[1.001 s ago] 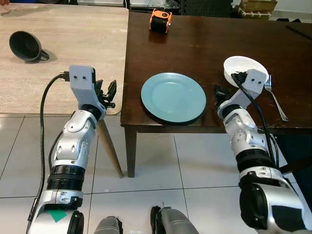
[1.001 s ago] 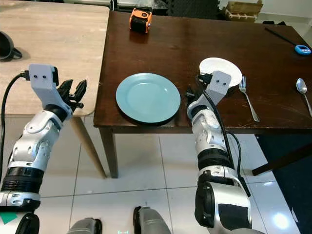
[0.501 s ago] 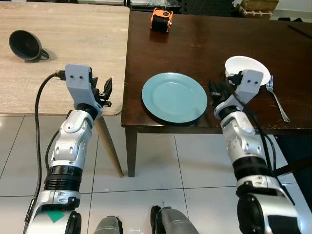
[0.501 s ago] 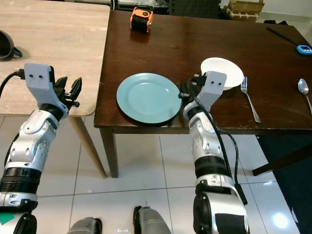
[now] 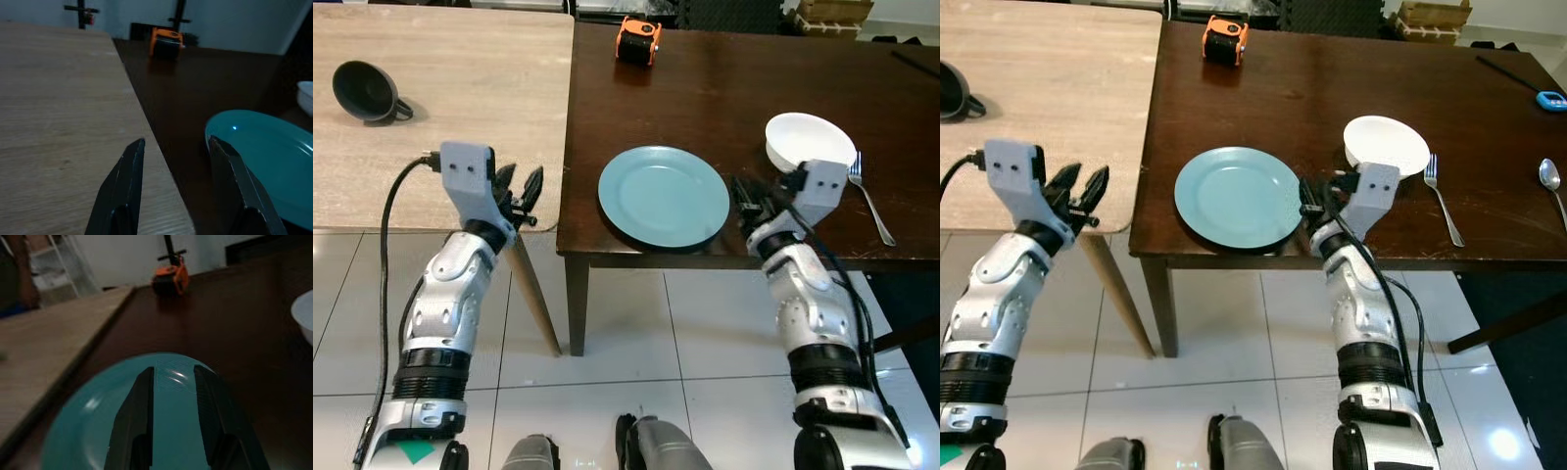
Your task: Setting the table
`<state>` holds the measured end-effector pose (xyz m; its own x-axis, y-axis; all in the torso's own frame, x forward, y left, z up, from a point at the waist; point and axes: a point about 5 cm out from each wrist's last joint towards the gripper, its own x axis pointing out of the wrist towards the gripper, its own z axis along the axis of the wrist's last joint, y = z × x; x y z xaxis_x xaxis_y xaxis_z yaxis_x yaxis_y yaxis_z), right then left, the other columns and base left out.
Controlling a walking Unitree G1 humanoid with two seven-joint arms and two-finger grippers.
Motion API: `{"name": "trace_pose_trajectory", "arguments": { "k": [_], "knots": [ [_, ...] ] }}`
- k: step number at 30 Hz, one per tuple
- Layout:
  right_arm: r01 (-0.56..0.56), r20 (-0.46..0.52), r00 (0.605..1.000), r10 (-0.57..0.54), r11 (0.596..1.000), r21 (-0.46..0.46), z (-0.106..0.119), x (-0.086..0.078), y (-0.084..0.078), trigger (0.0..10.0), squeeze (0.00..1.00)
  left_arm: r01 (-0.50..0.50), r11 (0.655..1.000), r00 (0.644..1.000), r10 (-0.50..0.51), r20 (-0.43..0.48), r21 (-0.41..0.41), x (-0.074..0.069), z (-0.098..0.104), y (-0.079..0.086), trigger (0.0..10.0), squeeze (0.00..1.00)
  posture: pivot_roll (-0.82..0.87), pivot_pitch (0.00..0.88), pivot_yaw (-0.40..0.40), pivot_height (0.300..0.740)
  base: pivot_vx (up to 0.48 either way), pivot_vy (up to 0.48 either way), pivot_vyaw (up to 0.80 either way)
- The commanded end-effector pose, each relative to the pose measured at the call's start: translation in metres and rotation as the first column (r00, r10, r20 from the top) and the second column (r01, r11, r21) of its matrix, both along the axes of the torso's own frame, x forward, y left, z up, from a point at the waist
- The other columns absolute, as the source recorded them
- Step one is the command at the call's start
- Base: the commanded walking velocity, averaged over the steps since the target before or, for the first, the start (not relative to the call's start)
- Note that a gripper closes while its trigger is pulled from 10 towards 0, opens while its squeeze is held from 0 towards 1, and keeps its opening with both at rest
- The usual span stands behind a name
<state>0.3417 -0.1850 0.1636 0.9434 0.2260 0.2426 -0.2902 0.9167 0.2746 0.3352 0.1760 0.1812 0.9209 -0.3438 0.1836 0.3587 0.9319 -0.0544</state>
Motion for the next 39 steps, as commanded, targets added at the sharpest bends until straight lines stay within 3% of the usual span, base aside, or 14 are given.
{"name": "trace_pose_trajectory", "arguments": {
  "k": [1, 9, 11, 12, 13, 14, 15, 21, 27, 35, 36, 39],
  "knots": [
    [-0.057, 0.008, 0.998, 0.057, 0.998, 0.015, 0.0, -0.006, 0.002, 10.0, 0.0, 0.041, 0.999, 0.999, -0.041, -0.002, -0.008, -0.004, -0.001, 0.0, 10.0, 0.0, 0.06, 0.091, -0.032, 0.74, 0.0, 0.0, 0.0],
    [-0.029, -0.016, 0.999, 0.029, 0.999, -0.02, -0.005, -0.009, -0.003, 10.0, 0.0, 0.041, 0.999, 0.999, -0.041, -0.008, 0.021, -0.004, -0.003, 0.0, 10.0, 0.0, 0.06, 0.092, -0.029, 0.74, 0.0, 0.0, 0.0],
    [0.04, -0.057, 0.997, -0.042, 0.998, -0.039, -0.01, -0.005, -0.008, 10.0, 0.0, 0.042, 0.998, 0.999, -0.042, -0.016, 0.044, -0.002, -0.007, -0.005, 10.0, 0.0, 0.06, 0.091, -0.027, 0.74, 0.0, 0.0, 0.0],
    [0.064, -0.078, 0.995, -0.067, 0.997, -0.034, -0.011, -0.003, -0.01, 10.0, 0.15, 0.049, 0.997, 0.999, -0.047, -0.026, 0.06, -0.002, -0.009, -0.01, 10.0, 0.0, 0.06, 0.093, -0.026, 0.74, 0.0, 0.0, 0.0],
    [0.08, -0.092, 0.992, -0.082, 0.996, -0.027, -0.012, -0.001, -0.011, 10.0, 0.49, 0.054, 0.996, 0.998, -0.051, -0.037, 0.077, -0.002, -0.012, -0.014, 10.0, 0.0, 0.06, 0.093, -0.025, 0.74, 0.0, 0.0, 0.0],
    [0.091, -0.112, 0.99, -0.091, 0.996, -0.011, -0.015, 0.001, -0.011, 10.0, 0.96, 0.057, 0.994, 0.997, -0.053, -0.048, 0.095, -0.002, -0.015, -0.018, 10.0, 0.0, 0.06, 0.093, -0.024, 0.74, 0.0, 0.0, 0.0],
    [0.098, -0.134, 0.986, -0.097, 0.995, 0.004, -0.018, 0.003, -0.01, 10.0, 1.0, 0.065, 0.991, 0.997, -0.059, -0.057, 0.113, -0.002, -0.018, -0.022, 10.0, 0.0, 0.06, 0.096, -0.022, 0.74, 0.0, 0.0, 0.0],
    [0.081, -0.208, 0.976, -0.066, 0.995, 0.066, -0.029, 0.012, -0.001, 10.0, 1.0, 0.066, 0.989, 0.996, -0.057, -0.072, 0.13, -0.001, -0.023, -0.035, 10.0, 0.0, 0.06, 0.103, -0.022, 0.74, 0.0, 0.0, 0.0],
    [0.057, -0.246, 0.969, -0.031, 0.994, 0.098, -0.032, 0.018, 0.008, 10.0, 1.0, 0.059, 0.99, 0.996, -0.05, -0.068, 0.131, -0.001, -0.022, -0.036, 10.0, 0.0, 0.07, 0.112, -0.035, 0.74, 0.0, 0.0, 0.0],
    [0.149, -0.336, 0.937, -0.101, 0.981, 0.121, -0.042, 0.024, 0.0, 10.0, 1.0, 0.047, 0.989, 0.997, -0.038, -0.069, 0.14, -0.002, -0.023, -0.035, 10.0, 0.0, 0.08, 0.116, -0.035, 0.74, 0.0, 0.0, 0.0],
    [0.186, -0.37, 0.921, -0.118, 0.971, 0.153, -0.045, 0.026, -0.003, 10.0, 0.0, 0.051, 0.989, 0.997, -0.042, -0.07, 0.139, -0.003, -0.024, -0.036, 10.0, 0.0, 0.08, 0.126, -0.036, 0.74, 0.0, 0.0, 0.0],
    [0.216, -0.388, 0.912, -0.131, 0.959, 0.184, -0.046, 0.027, -0.007, 10.0, 0.0, 0.073, 0.988, 0.996, -0.065, -0.067, 0.133, -0.005, -0.023, -0.04, 10.0, 0.0, 0.08, 0.136, -0.038, 0.74, 0.0, 0.0, 0.0]
  ]
}}
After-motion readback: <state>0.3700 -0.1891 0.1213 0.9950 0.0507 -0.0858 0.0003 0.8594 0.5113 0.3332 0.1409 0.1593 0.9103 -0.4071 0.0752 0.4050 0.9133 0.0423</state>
